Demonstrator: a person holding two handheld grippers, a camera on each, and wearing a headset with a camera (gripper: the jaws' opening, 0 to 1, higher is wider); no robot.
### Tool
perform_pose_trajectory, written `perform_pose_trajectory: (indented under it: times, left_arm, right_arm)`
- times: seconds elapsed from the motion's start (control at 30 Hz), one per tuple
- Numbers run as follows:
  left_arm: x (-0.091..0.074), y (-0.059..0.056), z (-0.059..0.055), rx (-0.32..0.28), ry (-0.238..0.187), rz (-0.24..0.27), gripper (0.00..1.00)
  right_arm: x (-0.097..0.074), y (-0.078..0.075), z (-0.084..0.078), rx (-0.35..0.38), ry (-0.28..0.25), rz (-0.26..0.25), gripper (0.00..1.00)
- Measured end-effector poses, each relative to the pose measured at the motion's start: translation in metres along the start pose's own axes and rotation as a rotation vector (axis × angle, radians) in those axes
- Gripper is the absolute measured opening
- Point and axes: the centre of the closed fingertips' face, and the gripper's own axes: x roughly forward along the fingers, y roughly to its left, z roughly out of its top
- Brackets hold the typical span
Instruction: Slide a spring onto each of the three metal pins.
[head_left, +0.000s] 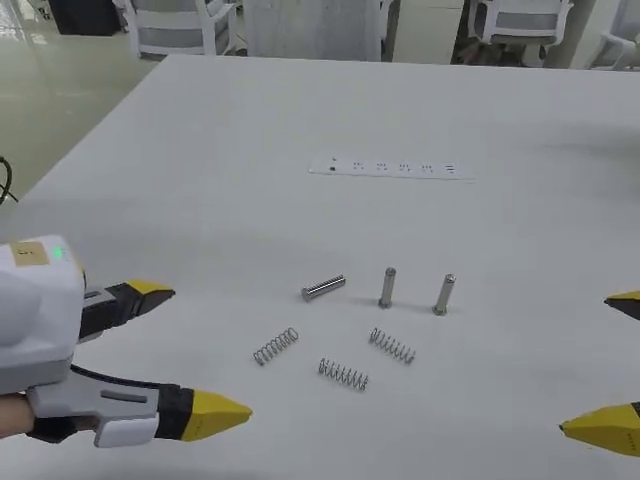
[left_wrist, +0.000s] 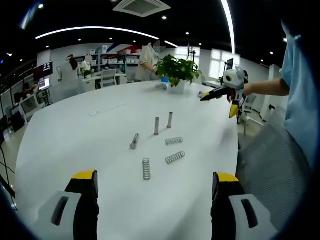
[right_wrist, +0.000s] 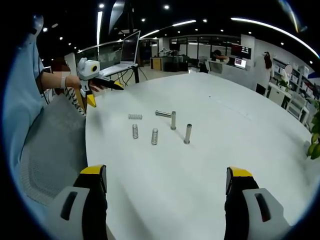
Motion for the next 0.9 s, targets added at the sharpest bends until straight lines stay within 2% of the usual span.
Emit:
perform_pose_trajectory:
  times: [0.2,0.33,0.37,0.4,0.43,0.47,0.63,0.73,0.9]
  left_arm:
    - [0.0,-0.002,0.003,-0.007,-0.007,-0.008,0.92]
    - [-0.003,-0.001,0.007,-0.03,-0.038,-0.008,0.92]
    - [-0.003,-0.002,0.008,-0.035,-0.037,-0.016,0.92]
    - [-0.003,-0.001,0.006,-0.017,-0.025,-0.019,0.92]
    - [-0.003,0.002,0.006,-0.003,-0.019,-0.009,0.92]
    - [-0.002,0.005,0.006,-0.013,-0.023,-0.002,0.91]
    - [-0.005,0.007,0.007,-0.019,-0.029,0.001,0.91]
    - [-0.007,0.008,0.002,-0.02,-0.012,0.004,0.91]
    - [-0.012,0.008,0.0,-0.025,-0.013,0.01,0.9]
  right_arm:
    - [0.001,0.002,0.005,0.005,-0.011,-0.007,0.98]
    - [0.004,0.011,0.012,0.015,-0.008,0.014,0.98]
    - [0.004,0.012,0.015,0.003,-0.022,0.013,0.98]
    - [0.004,0.014,0.015,0.006,-0.028,0.015,0.98]
    - [0.004,0.014,0.013,0.011,-0.021,0.019,0.98]
    - [0.005,0.014,0.01,0.004,-0.012,0.022,0.98]
    - [0.007,0.008,0.004,-0.005,0.009,0.023,0.97]
    - [0.007,0.003,0.009,-0.007,-0.002,0.008,0.97]
    - [0.006,0.0,0.017,-0.009,-0.027,-0.001,0.97]
